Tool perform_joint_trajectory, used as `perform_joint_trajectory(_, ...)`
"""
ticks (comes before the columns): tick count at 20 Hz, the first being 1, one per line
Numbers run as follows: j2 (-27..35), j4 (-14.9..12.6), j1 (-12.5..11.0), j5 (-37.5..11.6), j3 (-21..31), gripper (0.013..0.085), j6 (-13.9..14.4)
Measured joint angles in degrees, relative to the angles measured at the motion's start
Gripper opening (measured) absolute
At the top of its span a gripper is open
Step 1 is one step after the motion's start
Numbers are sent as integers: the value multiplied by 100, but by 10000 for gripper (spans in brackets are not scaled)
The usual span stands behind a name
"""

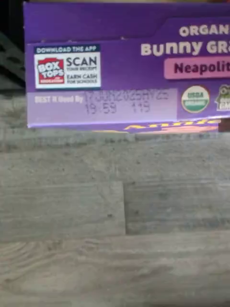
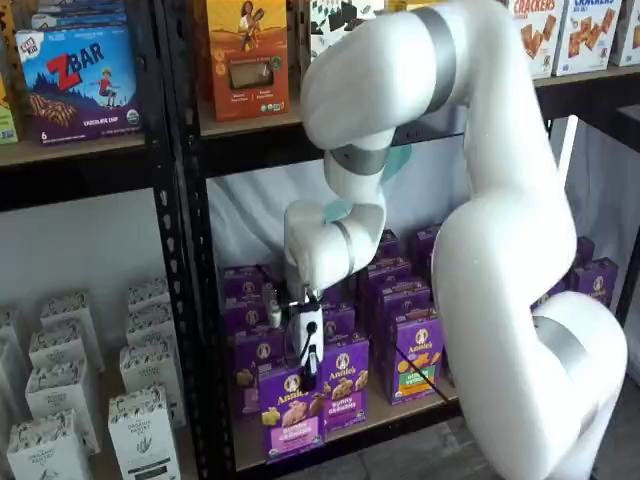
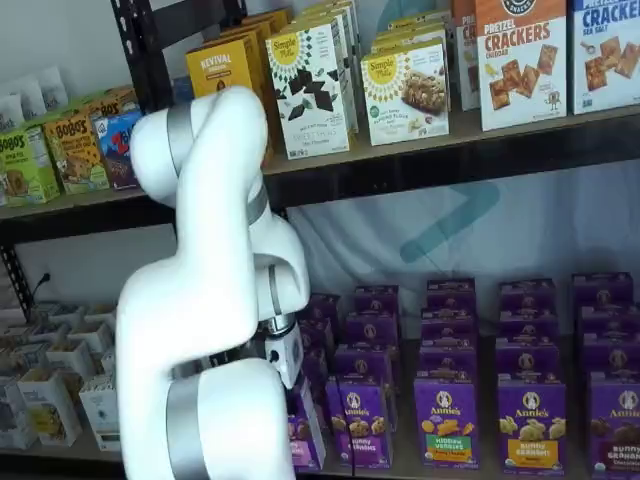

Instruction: Pick up the purple box with a pink patch in the middle, on the bottom shelf, the first box from the left

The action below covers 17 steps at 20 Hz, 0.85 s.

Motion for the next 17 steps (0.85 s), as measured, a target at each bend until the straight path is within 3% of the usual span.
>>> perform_joint_trajectory(8,-949,74,-110,203,873,290,-172)
perform_joint_trajectory(17,-1634,78,-239,347,1406,290,-300)
